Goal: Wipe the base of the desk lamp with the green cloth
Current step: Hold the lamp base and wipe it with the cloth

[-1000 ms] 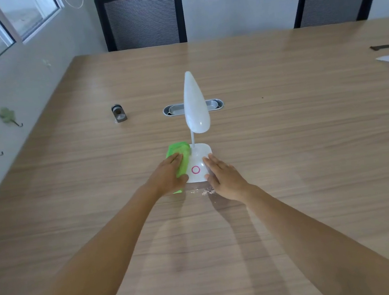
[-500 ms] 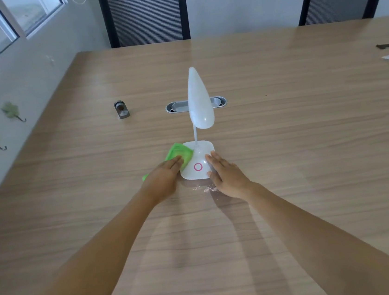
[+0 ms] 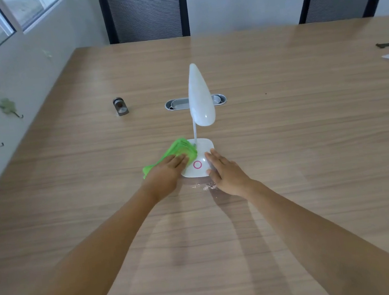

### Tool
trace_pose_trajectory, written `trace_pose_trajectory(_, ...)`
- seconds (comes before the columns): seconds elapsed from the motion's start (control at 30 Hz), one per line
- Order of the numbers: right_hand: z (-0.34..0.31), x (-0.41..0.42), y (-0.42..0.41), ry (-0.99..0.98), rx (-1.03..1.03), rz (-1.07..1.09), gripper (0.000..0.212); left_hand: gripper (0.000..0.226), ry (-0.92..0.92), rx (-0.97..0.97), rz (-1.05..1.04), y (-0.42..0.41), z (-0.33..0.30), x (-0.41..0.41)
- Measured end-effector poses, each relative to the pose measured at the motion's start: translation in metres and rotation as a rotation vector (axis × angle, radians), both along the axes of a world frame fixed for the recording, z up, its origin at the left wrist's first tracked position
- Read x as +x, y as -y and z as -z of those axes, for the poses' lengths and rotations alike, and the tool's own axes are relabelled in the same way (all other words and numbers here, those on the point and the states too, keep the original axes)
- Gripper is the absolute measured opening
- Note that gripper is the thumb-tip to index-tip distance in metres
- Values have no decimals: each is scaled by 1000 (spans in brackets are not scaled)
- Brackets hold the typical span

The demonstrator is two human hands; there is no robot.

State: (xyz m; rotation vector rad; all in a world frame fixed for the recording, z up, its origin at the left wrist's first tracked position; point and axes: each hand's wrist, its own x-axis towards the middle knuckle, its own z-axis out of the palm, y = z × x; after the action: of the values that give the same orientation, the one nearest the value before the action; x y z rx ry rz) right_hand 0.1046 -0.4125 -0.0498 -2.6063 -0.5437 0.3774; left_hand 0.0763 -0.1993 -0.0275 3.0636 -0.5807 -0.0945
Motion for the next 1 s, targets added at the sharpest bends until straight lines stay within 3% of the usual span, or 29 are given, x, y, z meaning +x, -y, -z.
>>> trace_pose_trajectory(0.2,-3,-1,-1,6,-6,-1,55,61,116,-86,-84,-16,-13,0)
trace_pose_trajectory(0.5,-3,0,0,15,-17,-4,55,71,-54,46,-60,-7,-8,6)
trace_pose_trajectory(0.63,-3,-1,-1,11,-16,-8,55,57,-67,-127,-287,-17,-20,5)
trace_pose_trajectory(0.77,-2,0,0,16,-12,-10,55,68,-2,-224,-202,8,-19,9)
trace_pose_trajectory(1.0,-2,0,-1,6,-17,-5,55,70,-48,12,-93,-11,-3,-4)
